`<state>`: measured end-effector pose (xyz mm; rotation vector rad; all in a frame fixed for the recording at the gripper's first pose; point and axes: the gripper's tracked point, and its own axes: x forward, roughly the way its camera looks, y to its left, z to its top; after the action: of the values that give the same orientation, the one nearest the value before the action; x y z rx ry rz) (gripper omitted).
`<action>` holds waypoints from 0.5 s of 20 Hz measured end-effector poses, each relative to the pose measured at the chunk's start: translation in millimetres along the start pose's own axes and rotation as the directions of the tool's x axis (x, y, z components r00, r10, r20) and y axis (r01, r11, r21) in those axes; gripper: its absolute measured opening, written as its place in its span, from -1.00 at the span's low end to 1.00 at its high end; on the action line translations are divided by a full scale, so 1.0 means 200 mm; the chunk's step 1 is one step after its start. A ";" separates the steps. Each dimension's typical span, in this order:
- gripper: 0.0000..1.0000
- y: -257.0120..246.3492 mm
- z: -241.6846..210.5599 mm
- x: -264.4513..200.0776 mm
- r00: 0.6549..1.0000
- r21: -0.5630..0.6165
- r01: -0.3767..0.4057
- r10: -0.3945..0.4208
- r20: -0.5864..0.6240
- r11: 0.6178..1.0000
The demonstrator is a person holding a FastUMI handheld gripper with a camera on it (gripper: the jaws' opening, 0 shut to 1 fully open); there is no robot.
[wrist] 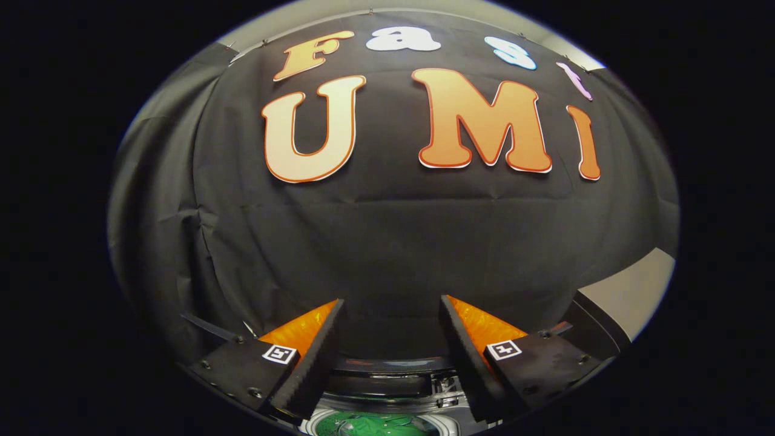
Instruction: Put the clothes into the washing machine and then close the washing machine lid.
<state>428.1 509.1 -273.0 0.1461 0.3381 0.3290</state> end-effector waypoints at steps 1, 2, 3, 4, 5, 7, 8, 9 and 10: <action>0.96 0.00 0.01 0.00 1.000 0.002 -0.001 0.001 0.015 1.000; 0.96 0.01 0.01 0.00 1.000 -0.003 -0.003 0.003 0.030 1.000; 0.96 0.00 0.02 -0.01 0.999 -0.002 -0.003 0.003 0.051 1.000; 0.96 0.00 0.03 -0.01 0.997 -0.002 -0.002 0.002 0.080 1.000; 0.96 0.00 0.04 -0.01 0.995 -0.007 -0.003 0.004 0.104 1.000; 0.96 0.01 0.06 -0.02 0.989 -0.012 -0.011 0.012 0.145 1.000; 0.96 0.01 0.06 -0.02 0.987 -0.016 -0.014 0.016 0.158 1.000; 0.96 0.01 0.07 -0.02 0.985 -0.017 -0.014 0.017 0.170 1.000; 0.96 0.01 0.07 -0.02 0.983 -0.019 -0.016 0.019 0.183 1.000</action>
<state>428.2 507.9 -258.4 0.1612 0.1521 0.3329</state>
